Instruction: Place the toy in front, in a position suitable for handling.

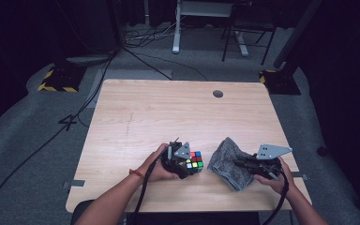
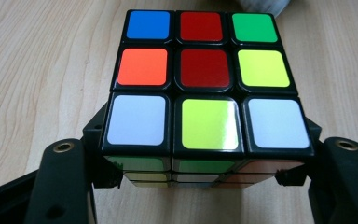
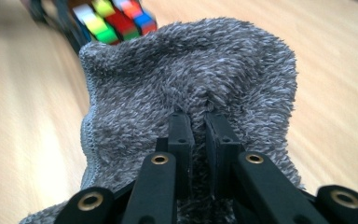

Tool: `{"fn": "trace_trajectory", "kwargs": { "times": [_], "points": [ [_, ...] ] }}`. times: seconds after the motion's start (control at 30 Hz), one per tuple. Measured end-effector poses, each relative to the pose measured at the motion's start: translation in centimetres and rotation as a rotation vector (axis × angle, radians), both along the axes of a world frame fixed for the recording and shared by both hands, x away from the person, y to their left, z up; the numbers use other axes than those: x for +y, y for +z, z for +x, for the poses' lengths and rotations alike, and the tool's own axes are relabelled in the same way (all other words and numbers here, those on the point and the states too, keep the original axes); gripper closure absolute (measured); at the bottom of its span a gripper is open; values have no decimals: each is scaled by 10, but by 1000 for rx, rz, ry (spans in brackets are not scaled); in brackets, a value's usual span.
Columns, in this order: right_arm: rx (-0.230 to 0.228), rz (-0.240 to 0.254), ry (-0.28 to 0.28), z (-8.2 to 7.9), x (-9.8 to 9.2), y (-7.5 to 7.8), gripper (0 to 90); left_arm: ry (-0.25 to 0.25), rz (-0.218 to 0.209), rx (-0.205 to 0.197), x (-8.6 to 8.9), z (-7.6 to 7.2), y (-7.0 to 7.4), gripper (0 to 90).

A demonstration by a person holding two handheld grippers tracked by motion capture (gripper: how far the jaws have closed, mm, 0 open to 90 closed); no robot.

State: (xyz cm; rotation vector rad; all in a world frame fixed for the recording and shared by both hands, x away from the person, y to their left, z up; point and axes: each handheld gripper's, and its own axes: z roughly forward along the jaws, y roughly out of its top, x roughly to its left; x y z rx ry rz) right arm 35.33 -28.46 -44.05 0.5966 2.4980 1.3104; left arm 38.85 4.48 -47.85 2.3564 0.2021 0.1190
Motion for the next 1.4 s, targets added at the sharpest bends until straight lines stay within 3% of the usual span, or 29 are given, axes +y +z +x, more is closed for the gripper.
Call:
{"fn": "trace_trajectory", "kwargs": {
  "times": [0.13, 0.23, 0.4, 0.43, 0.5, 0.57, 0.63, 0.8, 0.97, 1.07, 1.17, 1.3, 1.4],
  "points": [
    [-2, 51, 48, -1, 15, 15, 824, -21, 19, -4, -6, -2, 3, 336],
    [-1, 43, 92, -2, 33, 20, 824, -30, 17, -17, -10, -5, 7, 336],
    [-7, 10, 153, 0, 67, 26, 823, -43, 14, -30, -19, -9, 11, 337],
    [-4, -19, 166, 2, 79, 25, 822, -50, 11, -39, -21, -10, 13, 337],
    [3, -33, 174, 2, 83, 24, 822, -56, 12, -44, -23, -12, 15, 337],
    [-15, -82, 172, 3, 92, 23, 820, -52, 26, -57, -25, -13, 14, 337],
    [-16, -90, 162, 3, 96, 24, 819, -50, 22, -45, -25, -12, 14, 338],
    [-64, -156, 149, 2, 101, 22, 822, -50, 40, -59, -24, -14, 13, 339],
    [-54, -157, 76, 10, 88, 19, 824, -51, 20, -56, -17, -15, 16, 339],
    [-51, -156, 60, 11, 82, 18, 824, -50, 12, -63, -15, -16, 19, 339],
    [-63, -148, 65, 7, 83, 21, 824, -48, 5, -54, -16, -15, 20, 338],
    [-96, -155, 84, 2, 91, 26, 825, -56, 24, -57, -22, -15, 19, 338],
    [-97, -132, 104, -1, 94, 30, 825, -61, 41, -67, -25, -15, 18, 338]
  ]
}}
